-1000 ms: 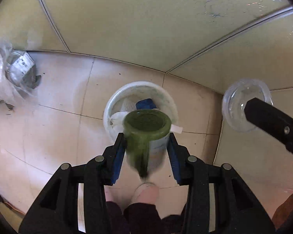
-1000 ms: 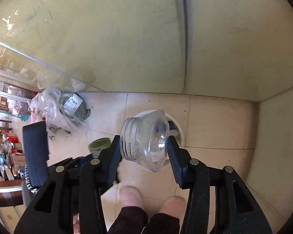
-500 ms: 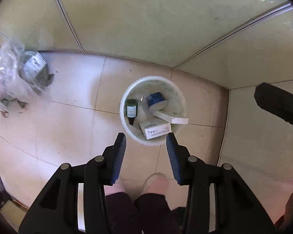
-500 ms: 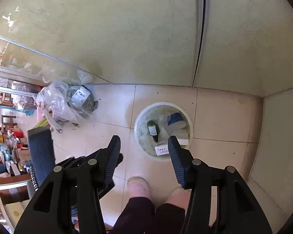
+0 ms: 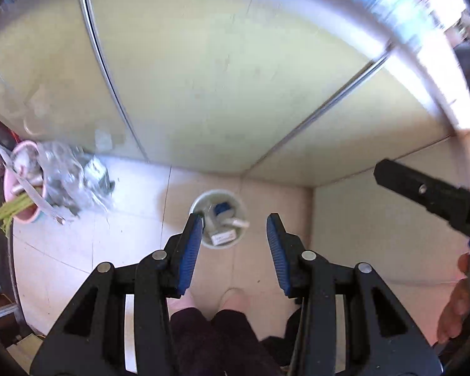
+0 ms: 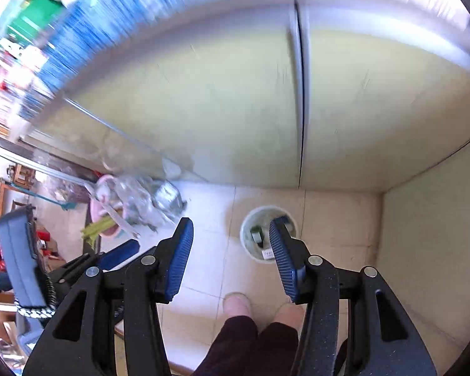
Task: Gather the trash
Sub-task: 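Raise both tools back up toward the counter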
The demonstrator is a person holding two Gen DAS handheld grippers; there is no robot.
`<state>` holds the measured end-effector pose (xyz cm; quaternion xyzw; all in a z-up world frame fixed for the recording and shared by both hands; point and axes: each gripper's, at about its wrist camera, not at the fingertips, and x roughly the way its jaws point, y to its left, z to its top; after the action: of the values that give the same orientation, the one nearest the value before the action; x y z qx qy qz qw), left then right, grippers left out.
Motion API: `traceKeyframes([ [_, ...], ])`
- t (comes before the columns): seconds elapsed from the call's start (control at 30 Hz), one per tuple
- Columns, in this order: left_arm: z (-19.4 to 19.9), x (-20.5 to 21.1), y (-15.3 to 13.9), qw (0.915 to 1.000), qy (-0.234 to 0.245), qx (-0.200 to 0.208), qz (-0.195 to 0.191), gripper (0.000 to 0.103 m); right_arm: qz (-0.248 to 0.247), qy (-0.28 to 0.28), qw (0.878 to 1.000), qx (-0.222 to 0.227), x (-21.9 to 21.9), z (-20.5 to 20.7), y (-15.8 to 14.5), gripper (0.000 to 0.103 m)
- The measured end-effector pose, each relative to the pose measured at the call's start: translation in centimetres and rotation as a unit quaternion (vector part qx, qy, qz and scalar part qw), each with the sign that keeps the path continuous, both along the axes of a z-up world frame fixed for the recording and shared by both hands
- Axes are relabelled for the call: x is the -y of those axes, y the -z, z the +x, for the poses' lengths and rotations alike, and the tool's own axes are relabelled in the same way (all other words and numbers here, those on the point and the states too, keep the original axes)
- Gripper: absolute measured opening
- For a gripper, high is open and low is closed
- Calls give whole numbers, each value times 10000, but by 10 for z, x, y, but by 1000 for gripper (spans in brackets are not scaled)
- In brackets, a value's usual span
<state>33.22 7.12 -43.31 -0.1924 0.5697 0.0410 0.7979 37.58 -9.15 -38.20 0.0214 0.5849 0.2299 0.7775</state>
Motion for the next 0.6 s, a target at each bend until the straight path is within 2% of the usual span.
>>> traceKeyframes([
  [0.13,-9,1,-89,9984,-91,498,244,41,165,59,9991,383,13,-9,-65,47],
  [0.27,-21,-1,-162,9939,-221,962,482,41,307,62,9965,780,24,-19,-122,48],
  [0.37,-27,-1,-205,9888,-347,1265,713,44,359,51,9930,1125,27,-27,-160,54],
  [0.47,-36,-4,-244,9820,-457,1610,873,49,432,67,9894,1388,28,-28,-189,54],
  [0.6,-40,-16,-285,9734,-564,1942,1073,50,648,146,9845,1623,21,-30,-224,55],
])
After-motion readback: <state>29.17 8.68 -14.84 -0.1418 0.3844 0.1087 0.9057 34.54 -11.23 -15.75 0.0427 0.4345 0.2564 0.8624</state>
